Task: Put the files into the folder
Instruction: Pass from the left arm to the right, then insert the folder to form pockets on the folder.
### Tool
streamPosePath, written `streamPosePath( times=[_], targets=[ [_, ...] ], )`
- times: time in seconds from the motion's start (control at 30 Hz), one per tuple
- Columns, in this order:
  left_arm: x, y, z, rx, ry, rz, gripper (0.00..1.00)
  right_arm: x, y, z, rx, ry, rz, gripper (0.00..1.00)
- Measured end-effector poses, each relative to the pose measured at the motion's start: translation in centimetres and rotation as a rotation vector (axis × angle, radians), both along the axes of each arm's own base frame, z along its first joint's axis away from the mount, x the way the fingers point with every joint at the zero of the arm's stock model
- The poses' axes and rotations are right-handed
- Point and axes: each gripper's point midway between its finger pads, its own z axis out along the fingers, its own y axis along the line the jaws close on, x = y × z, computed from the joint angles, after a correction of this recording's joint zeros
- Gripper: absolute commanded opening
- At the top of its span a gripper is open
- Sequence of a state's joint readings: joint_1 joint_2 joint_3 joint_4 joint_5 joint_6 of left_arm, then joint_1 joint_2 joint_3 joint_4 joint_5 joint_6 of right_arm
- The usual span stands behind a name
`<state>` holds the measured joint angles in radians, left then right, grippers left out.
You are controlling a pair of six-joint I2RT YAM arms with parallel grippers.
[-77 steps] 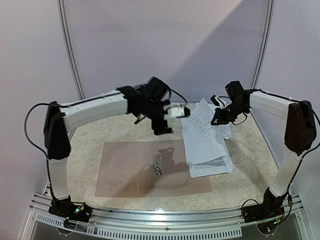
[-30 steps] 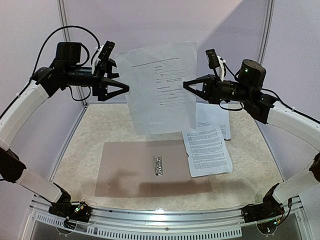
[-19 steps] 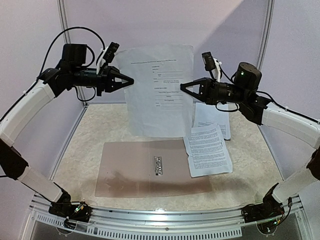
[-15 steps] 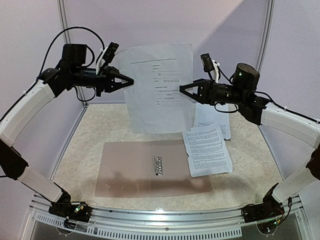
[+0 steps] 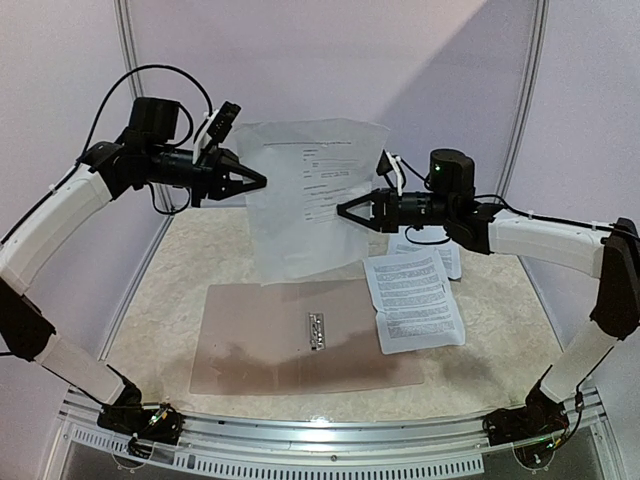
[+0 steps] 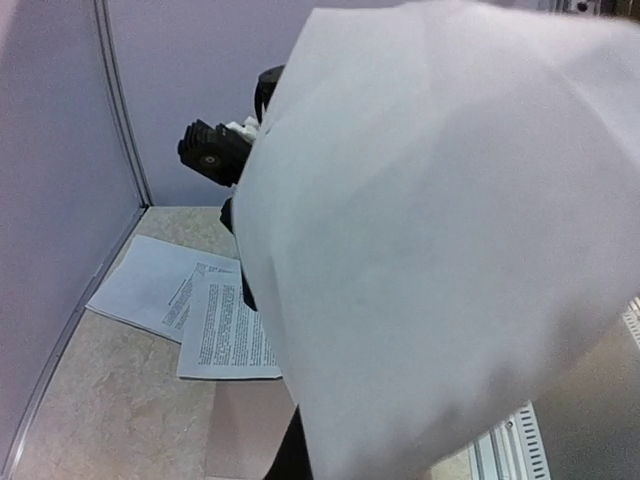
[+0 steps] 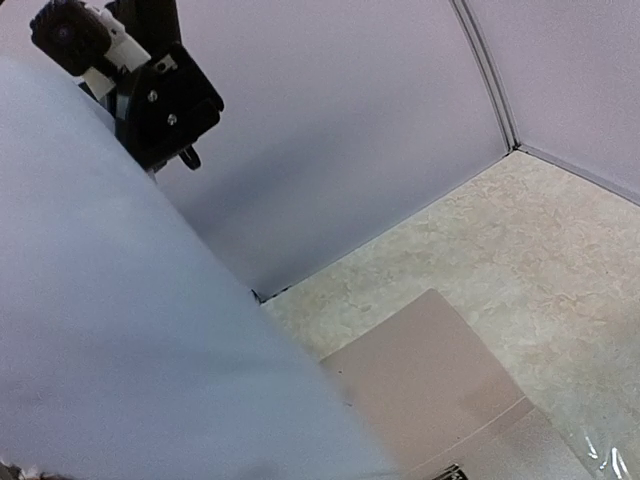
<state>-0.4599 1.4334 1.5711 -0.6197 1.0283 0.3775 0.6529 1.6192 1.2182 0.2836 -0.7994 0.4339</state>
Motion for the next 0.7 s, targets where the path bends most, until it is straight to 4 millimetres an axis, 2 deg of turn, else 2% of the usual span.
streamPosePath(
  times=[0.03, 0.07, 0.1, 0.13, 0.23, 0.27, 0.3, 0.37, 0.47, 0.53, 0.6, 0.7],
  targets=[
    [0.0, 0.0, -0.2, 0.006, -0.004, -0.001, 0.64, 0.1, 0.1, -0.4, -0.005, 0.017, -0.001, 0.0],
    [0.0, 0.1, -0.3, 0.013, -0.009, 0.003, 0.84, 0.2, 0.2, -0.8, -0.011, 0.023, 0.0, 0.0],
    [0.1, 0.2, -0.5, 0.022, -0.016, 0.008, 0.94, 0.3, 0.3, -1.1, -0.015, 0.032, 0.0, 0.0],
    [0.3, 0.4, -1.0, 0.043, -0.026, 0.024, 0.98, 0.4, 0.3, -1.5, -0.023, 0.047, -0.001, 0.0],
    [0.9, 1.5, -2.8, 0.134, -0.081, 0.086, 0.99, 0.8, 0.4, -3.1, -0.064, 0.107, -0.022, 0.0],
    [1.4, 4.4, -6.8, 0.301, -0.128, 0.2, 1.0, 1.5, 0.1, -6.0, -0.138, 0.187, -0.075, 0.0],
    [1.4, 4.4, -6.8, 0.301, -0.128, 0.2, 1.0, 1.5, 0.1, -6.2, -0.143, 0.192, -0.078, 0.0],
    [2.0, 7.2, -10.0, 0.429, -0.158, 0.293, 0.99, 1.8, -0.3, -8.3, -0.185, 0.24, -0.109, 0.0],
    [2.3, 12.8, -16.3, 0.642, -0.123, 0.429, 1.0, 1.4, -0.8, -12.0, -0.245, 0.334, -0.144, 0.0],
    [1.9, 16.4, -21.4, 0.798, -0.054, 0.489, 0.99, 0.7, -1.0, -14.8, -0.301, 0.399, -0.16, 0.0],
    [0.7, 19.3, -26.5, 0.94, 0.024, 0.516, 0.98, -0.1, -0.6, -16.8, -0.348, 0.438, -0.159, 0.0],
    [-2.6, 22.5, -33.5, 1.129, 0.134, 0.504, 0.98, -1.6, 0.3, -18.6, -0.389, 0.466, -0.14, 0.0]
  ],
)
